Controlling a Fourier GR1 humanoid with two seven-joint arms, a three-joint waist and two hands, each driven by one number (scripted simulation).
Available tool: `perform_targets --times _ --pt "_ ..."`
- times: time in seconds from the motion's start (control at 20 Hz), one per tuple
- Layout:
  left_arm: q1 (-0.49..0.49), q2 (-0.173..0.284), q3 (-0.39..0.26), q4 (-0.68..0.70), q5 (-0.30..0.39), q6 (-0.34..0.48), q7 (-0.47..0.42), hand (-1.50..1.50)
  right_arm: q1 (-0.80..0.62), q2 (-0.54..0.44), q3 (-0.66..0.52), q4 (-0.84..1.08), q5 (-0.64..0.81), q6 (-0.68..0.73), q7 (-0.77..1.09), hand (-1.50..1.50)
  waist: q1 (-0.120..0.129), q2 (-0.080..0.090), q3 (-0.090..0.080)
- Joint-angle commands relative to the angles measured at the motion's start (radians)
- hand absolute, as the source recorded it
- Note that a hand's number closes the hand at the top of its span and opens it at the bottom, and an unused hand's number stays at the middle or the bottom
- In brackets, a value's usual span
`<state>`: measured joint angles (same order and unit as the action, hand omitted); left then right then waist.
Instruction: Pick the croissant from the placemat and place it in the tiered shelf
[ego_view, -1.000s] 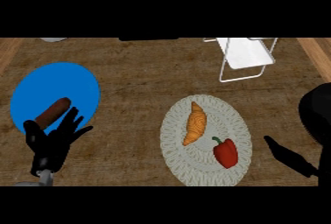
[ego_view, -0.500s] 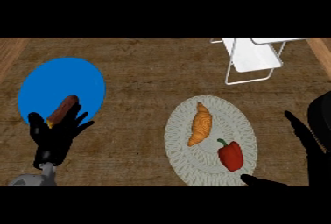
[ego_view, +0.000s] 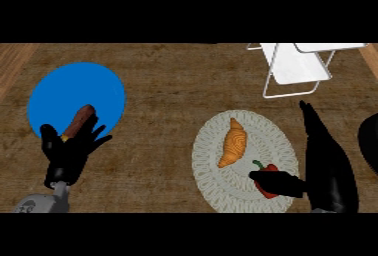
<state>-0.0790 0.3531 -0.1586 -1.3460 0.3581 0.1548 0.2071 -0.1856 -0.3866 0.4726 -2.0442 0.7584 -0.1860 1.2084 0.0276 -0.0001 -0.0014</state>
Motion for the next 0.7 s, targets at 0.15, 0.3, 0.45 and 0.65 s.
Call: perform_targets --times 0.15,0.3,0.45,0.65 --pt "0.0 0.01 0.001 0.018 0.003 -0.011 0.042 0.0 -0.164 0.197 0.006 0.22 0.145 0.122 0.278 -1.5 0.0 0.003 -0.003" --pt "0.018 0.002 -0.002 0.017 -0.014 0.005 0.026 0.0 -0.193 0.277 -0.011 0.311 0.14 0.182 0.279 -1.5 -0.001 0.002 -0.002" --pt "0.001 0.006 0.003 0.022 -0.02 0.011 0.04 0.0 -0.26 0.348 -0.048 0.395 0.16 0.244 0.279 -1.5 -0.006 0.002 -0.002" --pt "0.0 -0.018 0.009 0.068 -0.023 0.003 0.005 0.0 -0.286 0.383 -0.069 0.471 0.185 0.26 0.279 -1.5 -0.02 0.002 -0.001"
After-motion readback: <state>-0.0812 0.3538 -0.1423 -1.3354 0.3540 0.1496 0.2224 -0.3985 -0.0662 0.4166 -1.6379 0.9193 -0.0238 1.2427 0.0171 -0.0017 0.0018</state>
